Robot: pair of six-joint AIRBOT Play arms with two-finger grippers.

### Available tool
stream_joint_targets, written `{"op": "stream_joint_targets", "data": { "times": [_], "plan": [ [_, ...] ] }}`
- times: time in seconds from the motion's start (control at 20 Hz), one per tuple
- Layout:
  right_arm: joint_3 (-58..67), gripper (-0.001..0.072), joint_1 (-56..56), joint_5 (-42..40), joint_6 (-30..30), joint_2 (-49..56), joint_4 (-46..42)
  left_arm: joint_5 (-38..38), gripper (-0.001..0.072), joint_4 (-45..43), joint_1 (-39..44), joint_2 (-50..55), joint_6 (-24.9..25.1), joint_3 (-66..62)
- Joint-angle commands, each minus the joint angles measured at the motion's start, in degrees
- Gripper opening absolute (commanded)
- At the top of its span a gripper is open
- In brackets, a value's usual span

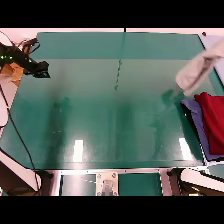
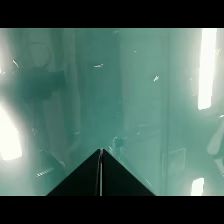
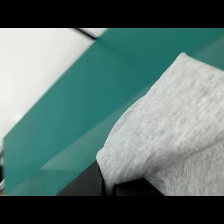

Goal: Fold the shirts.

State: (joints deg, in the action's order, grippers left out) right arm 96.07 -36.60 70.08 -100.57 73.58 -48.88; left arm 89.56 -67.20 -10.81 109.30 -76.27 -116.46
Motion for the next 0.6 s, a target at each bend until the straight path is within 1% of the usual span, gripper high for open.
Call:
{"op": "stream_joint_targets", "data": {
  "times": [0.0,0.1,0.2,0.35,0.45,0.55],
  "plan": [
    [-0.6,0.0007,-10.0,11.1,-5.3,-3.1,-9.4,0.3,0.0016,0.4,-0.1,0.0,-0.2,0.0],
    [-2.7,0.0007,-13.3,14.8,-6.4,-6.5,-14.8,0.8,0.0016,0.4,-0.1,0.0,-0.2,0.0],
    [-5.9,0.0007,-16.1,18.0,-8.5,-10.7,-23.2,1.6,0.0016,0.4,-0.1,0.0,0.3,0.0],
    [-13.0,0.0007,-21.0,21.0,-9.0,-16.9,-33.8,2.9,0.0016,0.4,-0.1,0.0,0.3,0.0],
    [-19.0,0.0007,-25.2,22.5,-8.9,-20.3,-38.5,3.1,0.0016,0.4,-0.1,0.0,0.5,0.0],
    [-26.7,0.0007,-28.9,22.5,-8.9,-22.9,-40.2,3.1,0.0016,0.5,-0.1,0.0,0.9,0.0]
  ]
}}
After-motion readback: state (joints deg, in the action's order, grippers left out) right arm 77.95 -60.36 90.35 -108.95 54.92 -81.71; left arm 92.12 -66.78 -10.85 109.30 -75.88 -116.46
